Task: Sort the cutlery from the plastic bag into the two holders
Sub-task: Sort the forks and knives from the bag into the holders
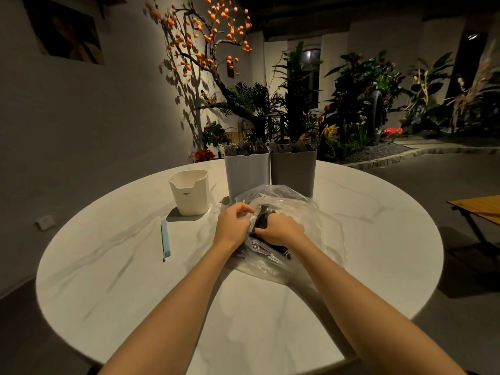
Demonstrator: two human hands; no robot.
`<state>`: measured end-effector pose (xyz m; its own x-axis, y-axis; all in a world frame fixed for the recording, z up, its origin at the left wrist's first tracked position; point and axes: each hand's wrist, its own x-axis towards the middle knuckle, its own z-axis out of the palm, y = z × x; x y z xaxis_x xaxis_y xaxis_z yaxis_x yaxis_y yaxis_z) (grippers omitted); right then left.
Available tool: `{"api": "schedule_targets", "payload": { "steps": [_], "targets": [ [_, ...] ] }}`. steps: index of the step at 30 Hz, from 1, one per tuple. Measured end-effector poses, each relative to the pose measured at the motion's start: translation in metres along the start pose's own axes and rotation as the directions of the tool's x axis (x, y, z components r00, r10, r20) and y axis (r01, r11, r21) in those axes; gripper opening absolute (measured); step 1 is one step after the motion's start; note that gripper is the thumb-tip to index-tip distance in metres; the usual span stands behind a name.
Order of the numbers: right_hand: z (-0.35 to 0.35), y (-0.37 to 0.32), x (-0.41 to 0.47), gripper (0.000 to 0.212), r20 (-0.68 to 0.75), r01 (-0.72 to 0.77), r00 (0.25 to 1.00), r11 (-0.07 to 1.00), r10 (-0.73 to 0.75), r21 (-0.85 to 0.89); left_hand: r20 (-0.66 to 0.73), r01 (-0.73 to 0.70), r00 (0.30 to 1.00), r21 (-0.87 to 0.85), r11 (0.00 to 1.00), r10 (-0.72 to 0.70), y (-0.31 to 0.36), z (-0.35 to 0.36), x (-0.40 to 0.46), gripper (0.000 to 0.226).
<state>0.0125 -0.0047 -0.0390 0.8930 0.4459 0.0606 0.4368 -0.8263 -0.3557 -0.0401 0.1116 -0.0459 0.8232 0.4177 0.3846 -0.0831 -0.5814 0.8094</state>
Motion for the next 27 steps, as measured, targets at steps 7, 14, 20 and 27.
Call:
{"api": "schedule_targets", "payload": {
  "steps": [7, 14, 20, 27],
  "targets": [
    [-0.024, 0.01, 0.003, 0.02, 0.168, -0.021, 0.985, 0.965, -0.024, 0.261, -0.014, -0.028, 1.0, -0.034, 0.999, 0.027, -0.005, 0.001, -0.001, 0.023],
    [-0.013, 0.0, 0.01, 0.042, 0.114, -0.071, 0.993, 0.936, 0.033, 0.346, -0.061, -0.038, 0.998, -0.086, 0.996, 0.033, -0.004, 0.0, 0.002, 0.021],
    [-0.017, -0.003, 0.015, 0.023, 0.133, -0.113, 0.988, 0.967, 0.084, 0.229, -0.082, 0.009, 0.996, -0.156, 0.988, -0.022, -0.004, 0.0, 0.001, 0.024],
    [-0.01, -0.003, 0.021, 0.027, 0.071, -0.136, 0.99, 0.957, 0.122, 0.255, -0.129, -0.131, 0.975, 0.325, 0.937, 0.181, 0.001, 0.003, -0.001, 0.007]
  ]
}}
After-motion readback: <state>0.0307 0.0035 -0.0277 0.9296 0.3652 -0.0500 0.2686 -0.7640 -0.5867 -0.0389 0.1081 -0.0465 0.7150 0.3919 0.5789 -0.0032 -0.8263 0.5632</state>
